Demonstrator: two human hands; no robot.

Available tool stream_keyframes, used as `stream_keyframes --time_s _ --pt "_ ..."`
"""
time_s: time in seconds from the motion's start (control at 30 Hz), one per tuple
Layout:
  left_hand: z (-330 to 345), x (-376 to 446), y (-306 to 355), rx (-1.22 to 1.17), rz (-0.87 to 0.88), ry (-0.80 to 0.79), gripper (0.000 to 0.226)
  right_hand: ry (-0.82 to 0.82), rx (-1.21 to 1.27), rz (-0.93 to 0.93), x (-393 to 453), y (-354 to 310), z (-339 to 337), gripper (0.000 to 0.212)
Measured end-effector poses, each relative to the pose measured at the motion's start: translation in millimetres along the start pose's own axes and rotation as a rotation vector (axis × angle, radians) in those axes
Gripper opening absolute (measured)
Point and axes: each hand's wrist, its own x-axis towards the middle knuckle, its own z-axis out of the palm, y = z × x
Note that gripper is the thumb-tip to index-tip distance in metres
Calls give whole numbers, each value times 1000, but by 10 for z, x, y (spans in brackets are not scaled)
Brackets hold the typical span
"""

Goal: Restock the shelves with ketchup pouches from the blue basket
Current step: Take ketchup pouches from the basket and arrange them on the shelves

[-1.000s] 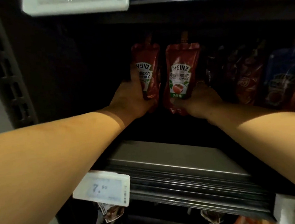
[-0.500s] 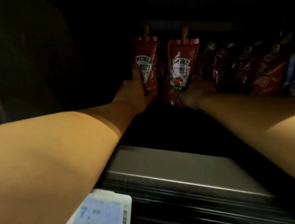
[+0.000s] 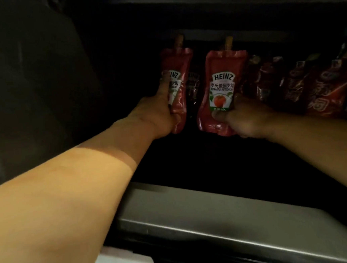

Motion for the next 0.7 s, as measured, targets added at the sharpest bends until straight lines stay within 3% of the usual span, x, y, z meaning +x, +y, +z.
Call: stream_keyframes --time_s 0.13,0.3,0.53,0.67,0.7 --pt "-159 -75 149 164 -11 -50 108 -44 103 -37 -101 -28 -34 41" --pt "-191 -50 258 261 -64 -107 108 -133 119 54 -122 -93 -111 15" --pt "-263 -36 247 332 -108 -64 104 -246 272 230 -167 -137 -93 16" --pt "-188 191 264 304 -153 -85 78 -193 354 278 -71 -195 48 16" --pt "-132 248 231 271 -160 -66 82 -168 367 279 -41 -198 74 21"
